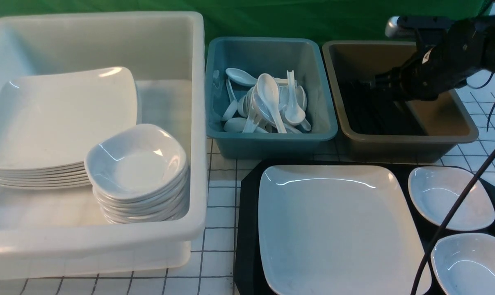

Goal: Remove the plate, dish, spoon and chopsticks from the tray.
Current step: Use the right arm to put the chopsticks into the small storage box on the right, then use the right arm to grab a small plate from the dinner plate

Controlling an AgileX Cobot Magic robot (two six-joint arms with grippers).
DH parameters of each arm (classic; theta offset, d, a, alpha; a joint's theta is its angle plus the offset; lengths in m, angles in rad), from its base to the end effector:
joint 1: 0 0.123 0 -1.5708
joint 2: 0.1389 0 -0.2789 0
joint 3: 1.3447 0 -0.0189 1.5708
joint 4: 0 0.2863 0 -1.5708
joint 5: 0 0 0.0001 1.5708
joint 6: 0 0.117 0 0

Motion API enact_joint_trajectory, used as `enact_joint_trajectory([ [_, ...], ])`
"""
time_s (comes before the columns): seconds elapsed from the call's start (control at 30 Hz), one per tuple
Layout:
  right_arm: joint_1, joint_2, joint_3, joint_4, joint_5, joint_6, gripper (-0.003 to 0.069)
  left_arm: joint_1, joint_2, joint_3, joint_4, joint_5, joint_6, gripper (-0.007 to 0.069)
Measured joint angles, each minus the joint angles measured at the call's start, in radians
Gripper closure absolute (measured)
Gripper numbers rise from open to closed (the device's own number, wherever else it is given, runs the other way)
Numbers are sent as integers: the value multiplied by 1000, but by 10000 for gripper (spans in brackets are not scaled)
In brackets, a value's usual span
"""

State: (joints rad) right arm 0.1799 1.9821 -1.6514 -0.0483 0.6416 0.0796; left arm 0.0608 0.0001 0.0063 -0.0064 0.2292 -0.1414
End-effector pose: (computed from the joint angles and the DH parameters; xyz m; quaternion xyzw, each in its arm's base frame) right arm 0.4948 0.0865 0.2195 -0.0605 0.9397 0.0235 0.3358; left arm 0.1231 0.0073 0.1862 -0.0783 0.7535 -0.0289 0.6521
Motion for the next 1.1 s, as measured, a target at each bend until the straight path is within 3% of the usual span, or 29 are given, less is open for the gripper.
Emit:
enact_joint_trajectory([
  [0.03,0,-5,-7,0,18,-3,462,0,0,0,0,0,0,620],
  [0.1,0,-88,-49,0,141,-46,561,0,0,0,0,0,0,620],
  [0.27,0,-250,-63,0,302,-108,650,0,0,0,0,0,1,620],
  [0.53,0,-492,-55,0,546,-147,651,0,0,0,0,0,1,620],
  [0.8,0,-778,129,0,569,-128,650,0,0,0,0,0,1,620],
  [0.97,0,-989,378,0,570,-124,643,0,0,0,-1,0,0,620],
  [1.03,0,-1078,484,0,560,-120,642,0,0,0,-53,-20,-29,620],
  [1.1,0,-1216,637,0,525,-114,638,0,0,0,-292,-68,-156,620],
])
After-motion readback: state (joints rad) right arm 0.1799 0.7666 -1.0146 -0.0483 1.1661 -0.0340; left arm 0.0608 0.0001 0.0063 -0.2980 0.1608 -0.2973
